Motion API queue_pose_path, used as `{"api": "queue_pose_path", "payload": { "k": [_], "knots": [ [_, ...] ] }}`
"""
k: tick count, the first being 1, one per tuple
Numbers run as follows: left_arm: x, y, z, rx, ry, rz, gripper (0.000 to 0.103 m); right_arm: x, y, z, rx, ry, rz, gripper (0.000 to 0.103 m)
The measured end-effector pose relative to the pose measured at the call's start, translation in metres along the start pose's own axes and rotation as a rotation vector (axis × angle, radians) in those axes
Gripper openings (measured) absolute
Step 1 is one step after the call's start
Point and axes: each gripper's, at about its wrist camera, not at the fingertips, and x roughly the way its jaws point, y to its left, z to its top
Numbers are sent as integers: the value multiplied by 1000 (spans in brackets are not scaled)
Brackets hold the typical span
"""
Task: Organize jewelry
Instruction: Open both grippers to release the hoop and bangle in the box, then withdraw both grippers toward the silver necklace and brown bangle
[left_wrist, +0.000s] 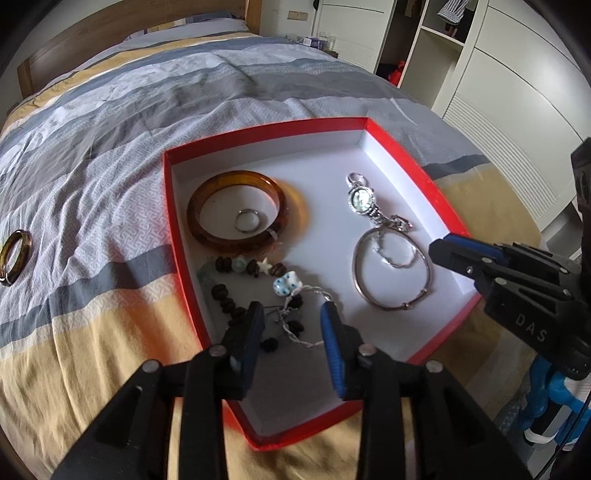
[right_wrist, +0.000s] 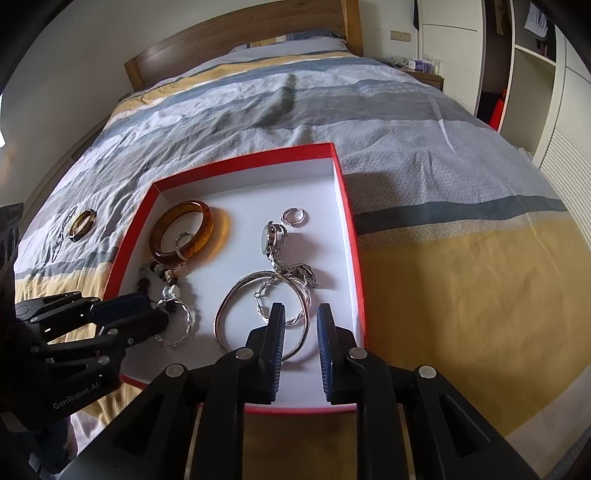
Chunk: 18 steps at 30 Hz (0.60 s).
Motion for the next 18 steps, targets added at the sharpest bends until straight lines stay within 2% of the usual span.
{"api": "queue_pose_path", "payload": {
  "k": [8,18],
  "knots": [
    [-35,1,-3,-5,-48,8,31,-32,7,-2,3,-35,-9,20],
    [-104,11,-28,-51,-152,68,31,-81,25,-13,42,-86,-9,34]
  ]
}}
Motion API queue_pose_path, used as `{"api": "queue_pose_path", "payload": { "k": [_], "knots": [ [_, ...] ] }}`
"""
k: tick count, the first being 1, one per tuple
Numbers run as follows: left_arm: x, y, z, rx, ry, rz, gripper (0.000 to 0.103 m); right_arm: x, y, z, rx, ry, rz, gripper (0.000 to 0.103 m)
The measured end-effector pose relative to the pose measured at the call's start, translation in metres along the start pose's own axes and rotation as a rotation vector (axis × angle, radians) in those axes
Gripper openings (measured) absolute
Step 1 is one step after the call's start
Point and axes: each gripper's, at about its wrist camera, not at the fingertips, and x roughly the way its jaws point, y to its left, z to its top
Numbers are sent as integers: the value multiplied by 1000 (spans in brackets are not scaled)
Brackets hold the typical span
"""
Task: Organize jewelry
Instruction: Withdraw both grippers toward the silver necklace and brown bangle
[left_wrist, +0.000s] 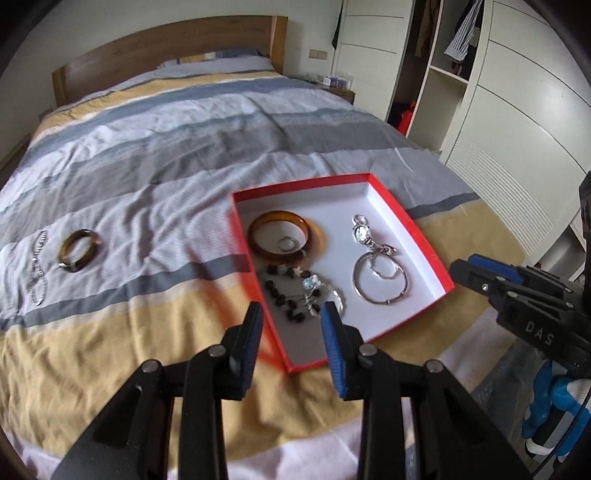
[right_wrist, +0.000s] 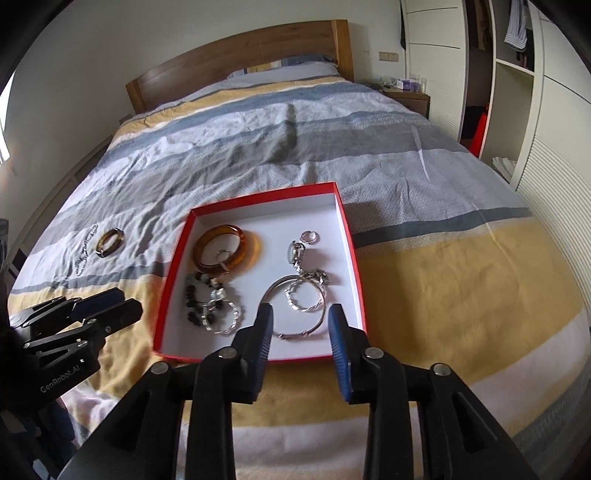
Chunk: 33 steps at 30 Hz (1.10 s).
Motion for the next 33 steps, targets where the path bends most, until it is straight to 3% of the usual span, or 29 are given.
{"api": "queue_pose_path", "payload": {
  "k": [3,5,13,23,33],
  "knots": [
    [-20,5,-7,-13,1,8,35,-13,8,-8,13,-5,10,34],
    [-33,10,-13,-28,-3,26,46,-23,15,-14,12,-12,14,35],
    [-77,41,-38,-94,-31,128,47,-54,41,-29,-4,-34,30,35],
    [-123,76,-68,-166,-72,182,48,-92,82,-42,-25,-74,40,37],
    [-171,101,-92,-237,-187,224,48,-114,121,-58,-68,-86,48,41]
  ]
}}
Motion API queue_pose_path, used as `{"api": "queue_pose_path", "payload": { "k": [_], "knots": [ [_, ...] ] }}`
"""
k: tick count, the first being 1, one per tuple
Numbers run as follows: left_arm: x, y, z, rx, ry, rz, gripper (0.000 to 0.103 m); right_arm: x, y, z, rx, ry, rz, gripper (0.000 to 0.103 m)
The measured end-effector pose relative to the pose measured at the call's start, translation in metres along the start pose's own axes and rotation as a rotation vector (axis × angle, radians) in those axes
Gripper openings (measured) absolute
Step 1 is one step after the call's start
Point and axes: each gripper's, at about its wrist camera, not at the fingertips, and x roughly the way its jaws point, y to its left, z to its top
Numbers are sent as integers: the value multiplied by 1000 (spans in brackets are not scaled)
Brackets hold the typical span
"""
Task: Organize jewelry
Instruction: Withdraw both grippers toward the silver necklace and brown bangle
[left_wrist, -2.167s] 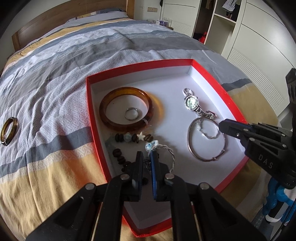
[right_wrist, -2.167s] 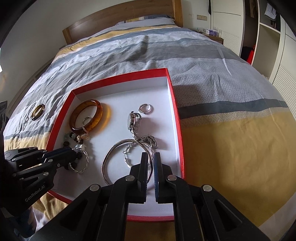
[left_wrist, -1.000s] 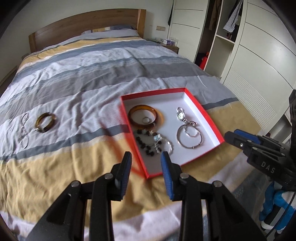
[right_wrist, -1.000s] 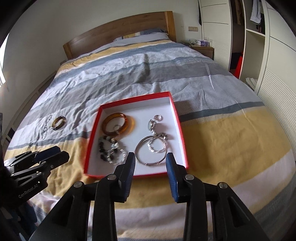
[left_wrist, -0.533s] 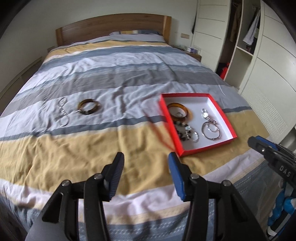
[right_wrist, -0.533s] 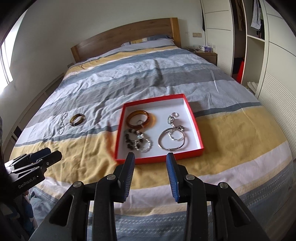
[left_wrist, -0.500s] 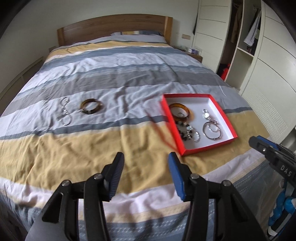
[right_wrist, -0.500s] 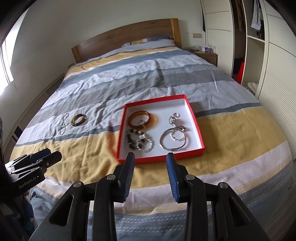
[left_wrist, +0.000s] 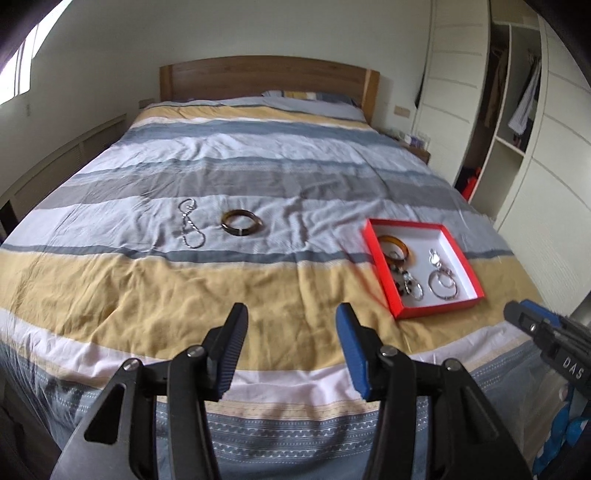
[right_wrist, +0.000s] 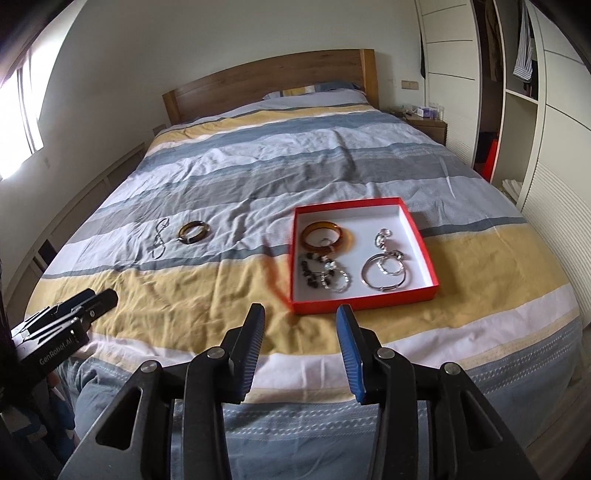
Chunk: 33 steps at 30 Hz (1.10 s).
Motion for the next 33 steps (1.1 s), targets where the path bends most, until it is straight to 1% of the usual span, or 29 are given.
{"api": "queue_pose_path", "payload": {
  "k": [4,7,12,19,27,33],
  "knots": [
    [-12,11,-1,-16,-25,-7,48,-9,13,0,-23,-13,1,46],
    [-16,20,-4,-22,-23,-9,48,-14,21,0,-40,-26,4,46],
    [-16,33,-9,-54,-10,19,48,-18,34,-2,-65,-29,10,46],
    [-12,47,-14,-59,-4,41,48,-17,40,-3,-74,-26,9,46],
    [3,64,-24,-53,20,71,48,-2,43,-1,-69,-2,6,47],
    [27,95,-35,-108,85,70,48,24,56,3,-93,36,25,47]
  ]
}}
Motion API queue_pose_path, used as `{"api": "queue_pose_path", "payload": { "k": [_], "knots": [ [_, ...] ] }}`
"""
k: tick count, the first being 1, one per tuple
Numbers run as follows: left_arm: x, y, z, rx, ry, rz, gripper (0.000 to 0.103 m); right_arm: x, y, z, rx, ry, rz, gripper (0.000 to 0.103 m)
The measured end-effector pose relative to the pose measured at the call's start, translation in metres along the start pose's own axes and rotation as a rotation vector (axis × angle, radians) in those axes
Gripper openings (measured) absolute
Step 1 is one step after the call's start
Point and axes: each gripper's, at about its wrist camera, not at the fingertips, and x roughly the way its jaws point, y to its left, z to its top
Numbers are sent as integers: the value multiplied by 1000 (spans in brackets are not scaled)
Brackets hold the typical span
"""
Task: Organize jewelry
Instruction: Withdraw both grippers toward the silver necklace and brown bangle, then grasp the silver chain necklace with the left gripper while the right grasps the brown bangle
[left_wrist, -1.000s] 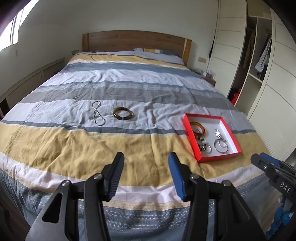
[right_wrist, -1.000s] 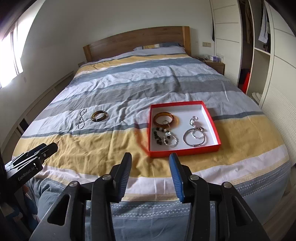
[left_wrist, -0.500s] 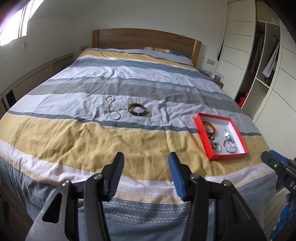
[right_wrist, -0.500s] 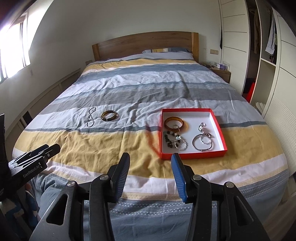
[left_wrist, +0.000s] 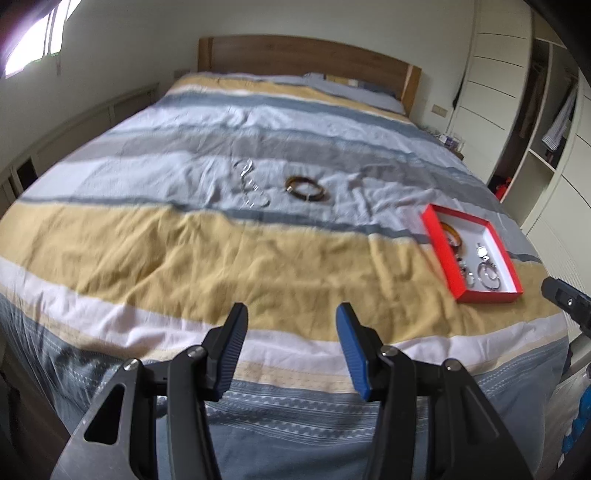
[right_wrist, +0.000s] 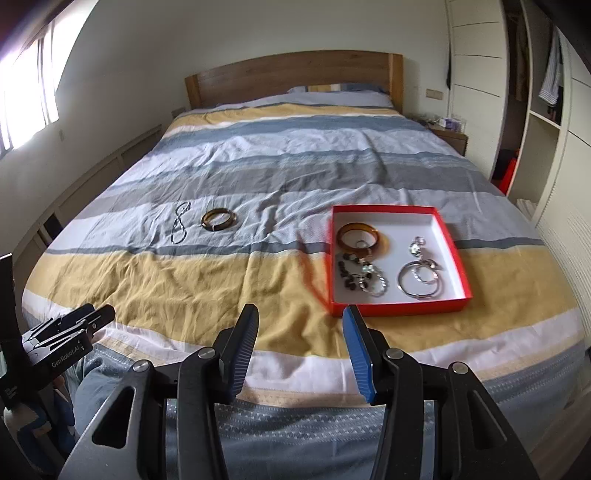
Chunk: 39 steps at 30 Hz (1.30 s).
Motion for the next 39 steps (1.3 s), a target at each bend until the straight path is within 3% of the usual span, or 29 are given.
{"api": "queue_pose_path", "payload": {
  "k": [9,25,39],
  "knots": [
    [35,37,7,-79,29,58,48,54,35,22,-102,66,72,47],
    [77,49,39,-88,22,90,48,134,78,64,-192,116,192,47],
    [120,76,68,-133,29,137,48,195,86,91,-205,146,211,47]
  ]
}}
